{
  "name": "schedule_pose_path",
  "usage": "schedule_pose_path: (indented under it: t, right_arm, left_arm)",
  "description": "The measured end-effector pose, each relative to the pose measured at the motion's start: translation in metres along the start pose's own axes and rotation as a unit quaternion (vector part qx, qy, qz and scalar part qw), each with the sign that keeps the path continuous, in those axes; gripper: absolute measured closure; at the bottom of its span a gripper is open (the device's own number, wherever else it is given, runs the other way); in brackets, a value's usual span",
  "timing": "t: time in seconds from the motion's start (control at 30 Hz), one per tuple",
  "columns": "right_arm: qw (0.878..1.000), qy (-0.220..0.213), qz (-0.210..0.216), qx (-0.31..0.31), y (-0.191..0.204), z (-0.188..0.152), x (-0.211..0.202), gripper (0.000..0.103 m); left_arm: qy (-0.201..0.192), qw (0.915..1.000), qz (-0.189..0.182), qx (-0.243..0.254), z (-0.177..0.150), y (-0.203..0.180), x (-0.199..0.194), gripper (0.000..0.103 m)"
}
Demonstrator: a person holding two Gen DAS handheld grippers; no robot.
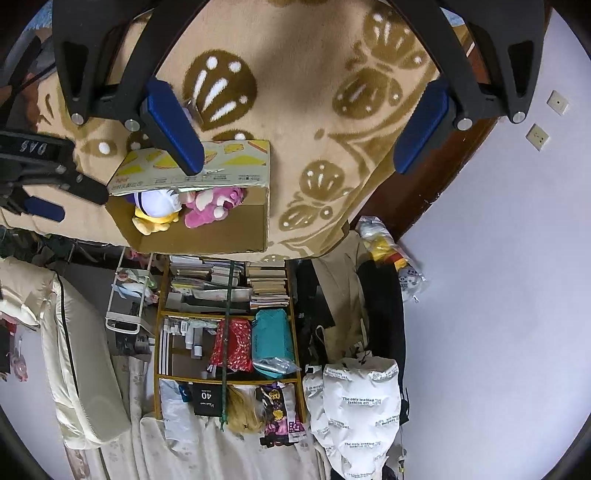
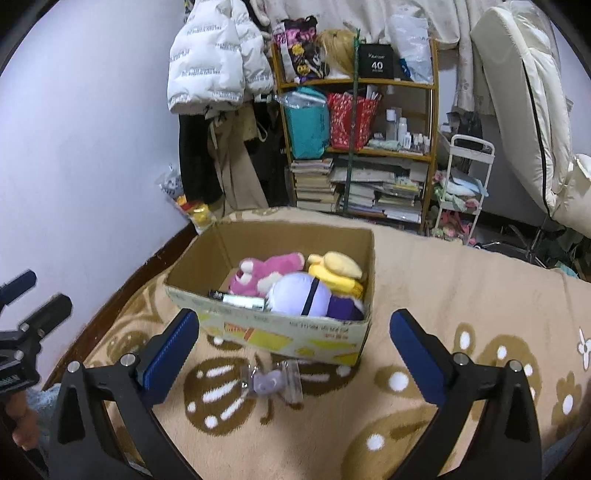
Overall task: Organize soft objects
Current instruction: 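Lower the right tool to the clear bag holding a purple toy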
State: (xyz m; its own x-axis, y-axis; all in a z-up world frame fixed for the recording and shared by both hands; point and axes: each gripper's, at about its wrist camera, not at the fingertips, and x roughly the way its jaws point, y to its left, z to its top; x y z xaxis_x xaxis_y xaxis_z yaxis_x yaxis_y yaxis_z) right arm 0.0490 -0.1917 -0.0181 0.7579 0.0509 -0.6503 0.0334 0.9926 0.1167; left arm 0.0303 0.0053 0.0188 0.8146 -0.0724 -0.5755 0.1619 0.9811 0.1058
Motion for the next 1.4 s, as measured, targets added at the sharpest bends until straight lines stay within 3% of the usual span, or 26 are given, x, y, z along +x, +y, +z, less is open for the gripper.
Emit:
schedule_pose_path:
  t: [0.53, 0.83, 1.23, 1.4]
  right_arm:
    - [0.995, 0.099, 0.005, -0.005, 0.008, -0.029, 0.066, 0.000]
    - [0.990, 0.130, 0.010, -0.056, 0.028, -0.038, 0.099, 0.000]
    - [0.982, 0.180, 0.016, -0.057, 0.032, -0.064, 0.135, 0.000]
    - [0.978, 0.189, -0.006, -0.086, 0.039, -0.075, 0.146, 0.000]
  left_arm:
    - [0.029, 0.9994, -0.011, -0.015, -0.001, 0.006, 0.030, 0.002]
    - [0.047, 0.9987, -0.019, -0.010, -0.002, 0.004, 0.048, 0.002]
    - [0.053, 0.9981, -0.030, -0.009, -0.002, 0.004, 0.054, 0.002]
    - [0.055, 0.9982, -0.023, 0.010, -0.006, -0.006, 0.054, 0.002]
